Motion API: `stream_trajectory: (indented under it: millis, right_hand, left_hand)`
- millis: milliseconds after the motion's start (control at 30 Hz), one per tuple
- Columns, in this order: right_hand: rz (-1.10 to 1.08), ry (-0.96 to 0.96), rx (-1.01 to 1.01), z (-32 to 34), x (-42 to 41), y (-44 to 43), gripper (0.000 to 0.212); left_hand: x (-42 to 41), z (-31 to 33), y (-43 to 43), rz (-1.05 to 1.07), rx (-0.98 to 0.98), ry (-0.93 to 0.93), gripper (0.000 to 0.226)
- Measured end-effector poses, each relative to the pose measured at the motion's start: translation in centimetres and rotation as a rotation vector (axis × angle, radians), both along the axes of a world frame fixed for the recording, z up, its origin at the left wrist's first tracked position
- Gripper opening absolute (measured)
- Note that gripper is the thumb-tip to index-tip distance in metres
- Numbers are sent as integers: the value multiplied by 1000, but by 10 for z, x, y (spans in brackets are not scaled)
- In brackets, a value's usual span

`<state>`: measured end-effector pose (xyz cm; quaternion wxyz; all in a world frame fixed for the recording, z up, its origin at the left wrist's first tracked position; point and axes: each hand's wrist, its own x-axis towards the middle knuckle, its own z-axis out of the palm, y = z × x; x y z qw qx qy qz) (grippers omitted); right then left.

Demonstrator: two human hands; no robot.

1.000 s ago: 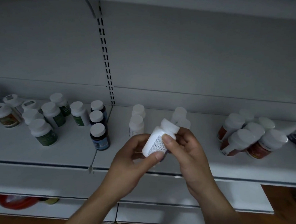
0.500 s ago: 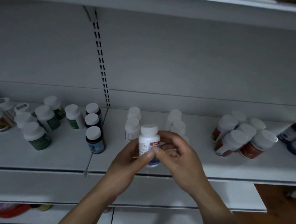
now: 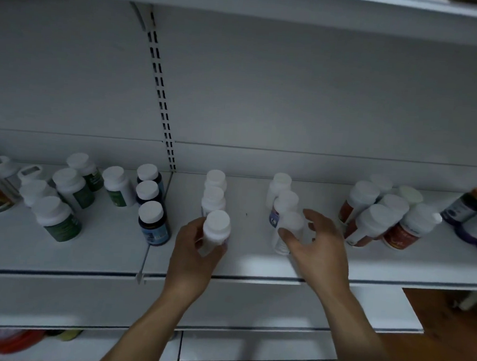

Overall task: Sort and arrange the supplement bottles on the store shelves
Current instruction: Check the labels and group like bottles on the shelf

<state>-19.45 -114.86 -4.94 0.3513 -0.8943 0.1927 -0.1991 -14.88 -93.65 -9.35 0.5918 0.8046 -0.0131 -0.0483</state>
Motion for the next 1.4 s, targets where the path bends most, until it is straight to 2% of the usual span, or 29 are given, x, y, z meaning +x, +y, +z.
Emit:
stream_trajectory:
  millis: [167, 367, 500, 567, 667, 733, 800, 867, 1000, 1100, 1400]
  right_hand:
    - [11, 37, 9, -9, 1, 6, 44]
    - [1, 73, 143, -7, -8, 16, 38]
    - [2, 81, 273, -5, -25, 31, 40]
    - [12, 72, 312, -4, -32, 38, 40]
    - [37, 59, 326, 2, -41, 51, 43]
    - [77, 30, 330, 9, -45, 60, 46]
    - [132, -13, 318, 15, -49, 67, 47]
    - [207, -73, 293, 21, -52, 72, 48]
    - [342, -231, 154, 33, -55, 71, 49]
    - [399, -301, 128, 39, -56, 57, 52]
    - [463, -305, 209, 39, -49, -4, 53]
  left_hand:
    - [10, -8, 1, 20, 27, -13, 50]
    - [17, -3, 3, 1, -29, -31, 46]
    - [4, 1, 13, 9, -63, 4, 53]
    - [-15, 5, 20, 30, -75, -75, 50]
    - [-39, 14, 25, -81, -88, -226, 44]
    - [-44, 17, 24, -224, -63, -224, 46]
    - [-44, 19, 19, -361, -7, -198, 58]
    - [-43, 23, 13, -421, 3, -175, 64]
    - [-44, 33, -3, -394, -74, -230, 56]
    - [-44, 39, -15, -346, -111, -304, 56]
    - [-50, 44, -70, -274, -169, -258, 56]
